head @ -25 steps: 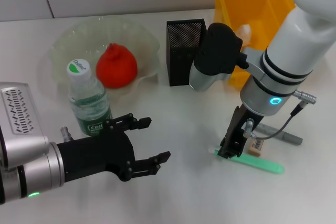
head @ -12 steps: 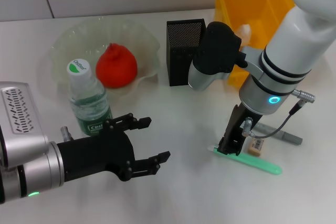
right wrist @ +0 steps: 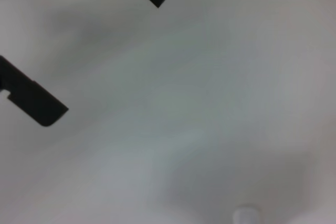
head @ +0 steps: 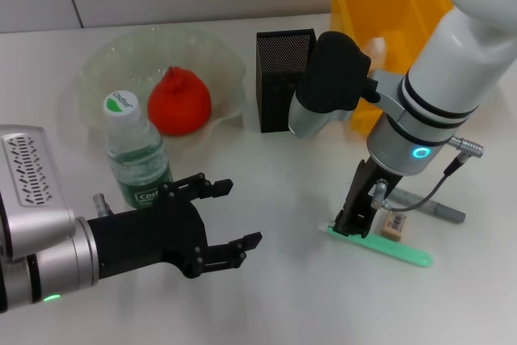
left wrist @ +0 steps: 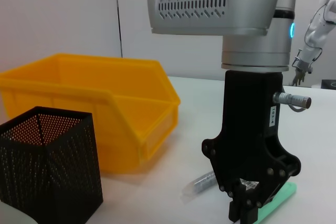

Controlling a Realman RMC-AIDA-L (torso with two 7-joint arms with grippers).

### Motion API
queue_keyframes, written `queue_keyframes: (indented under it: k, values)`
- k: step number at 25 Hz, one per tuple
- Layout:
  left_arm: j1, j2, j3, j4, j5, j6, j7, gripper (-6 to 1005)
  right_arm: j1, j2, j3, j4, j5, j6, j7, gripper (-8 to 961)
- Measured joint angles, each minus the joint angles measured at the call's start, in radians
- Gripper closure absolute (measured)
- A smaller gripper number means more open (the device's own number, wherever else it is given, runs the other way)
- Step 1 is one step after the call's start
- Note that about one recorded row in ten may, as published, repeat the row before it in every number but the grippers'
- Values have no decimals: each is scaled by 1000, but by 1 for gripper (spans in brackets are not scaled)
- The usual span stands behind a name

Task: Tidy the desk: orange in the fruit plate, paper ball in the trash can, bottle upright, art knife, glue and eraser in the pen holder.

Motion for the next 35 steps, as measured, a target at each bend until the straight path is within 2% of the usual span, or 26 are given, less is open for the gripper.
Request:
queue_keyframes:
  k: [10, 21, 35]
  values:
    - [3, 0, 0, 0, -8, 0, 1, 197, -19, -2, 10, -29, -4, -3, 29, 906]
    - [4, 0, 2, 0, -9, 0, 2, 197, -125, -6, 55, -319, -76, -29, 73, 906]
    - [0, 0, 0, 3, -9, 5, 14, 197, -209, 0, 72, -505, -53, 148, 76, 907]
